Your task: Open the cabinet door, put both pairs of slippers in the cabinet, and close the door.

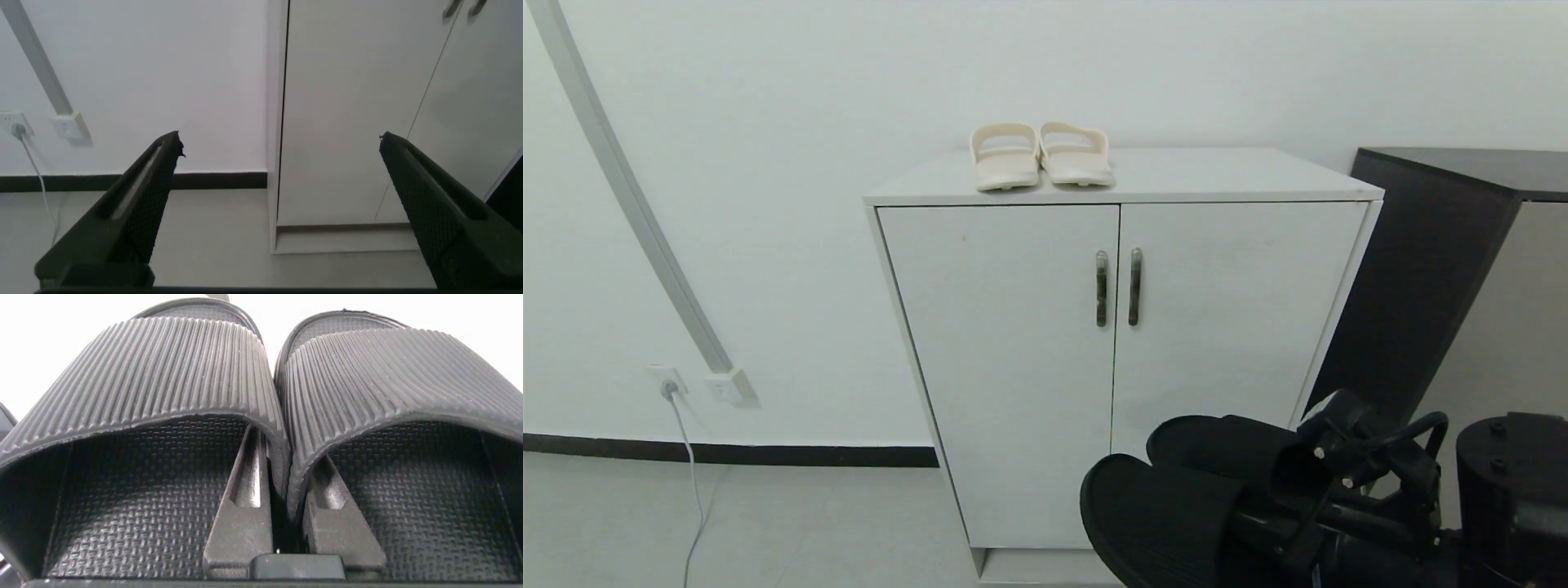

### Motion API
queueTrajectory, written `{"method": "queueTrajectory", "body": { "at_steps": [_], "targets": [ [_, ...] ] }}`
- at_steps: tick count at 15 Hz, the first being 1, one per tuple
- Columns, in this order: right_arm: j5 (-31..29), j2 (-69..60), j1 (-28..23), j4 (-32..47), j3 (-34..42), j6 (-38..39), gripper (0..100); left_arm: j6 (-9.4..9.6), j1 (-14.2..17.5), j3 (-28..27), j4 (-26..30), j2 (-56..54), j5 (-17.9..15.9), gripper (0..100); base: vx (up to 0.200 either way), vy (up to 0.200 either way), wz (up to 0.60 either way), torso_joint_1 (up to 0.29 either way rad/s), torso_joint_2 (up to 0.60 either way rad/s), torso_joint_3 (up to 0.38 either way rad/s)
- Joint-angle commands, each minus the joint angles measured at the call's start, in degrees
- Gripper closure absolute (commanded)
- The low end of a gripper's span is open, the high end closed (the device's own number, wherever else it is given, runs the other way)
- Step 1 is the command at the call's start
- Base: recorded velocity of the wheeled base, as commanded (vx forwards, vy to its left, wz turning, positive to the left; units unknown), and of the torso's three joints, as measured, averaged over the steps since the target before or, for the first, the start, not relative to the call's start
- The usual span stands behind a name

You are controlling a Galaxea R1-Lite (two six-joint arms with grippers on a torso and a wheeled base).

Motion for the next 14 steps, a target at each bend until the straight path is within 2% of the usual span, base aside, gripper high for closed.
{"method": "queueTrajectory", "body": {
  "at_steps": [1, 3, 12, 14],
  "targets": [
    [0.07, 0.05, 0.02, -0.03, 0.05, -0.22, 100, 0.02, -0.02, 0.01, -0.01, 0.00, 0.01, 0, 0.000, 0.000, 0.00, -0.066, 0.44, 0.373],
    [0.16, 0.05, 0.02, -0.03, 0.32, -0.66, 100, -0.07, 0.06, 0.01, -0.01, 0.00, 0.01, 0, 0.000, 0.000, 0.00, -0.019, 0.39, 0.344],
    [-0.02, 0.13, 0.46, -0.12, 0.49, -0.75, 100, -0.07, 0.06, 0.01, -0.01, 0.00, 0.01, 0, 0.000, 0.000, 0.00, -0.002, 0.03, 0.022],
    [0.33, -0.04, 0.46, -0.21, 0.93, -0.84, 100, -0.07, -0.02, 0.01, -0.01, 0.09, 0.01, 0, 0.000, 0.000, -0.30, -0.010, 0.07, 0.083]
  ]
}}
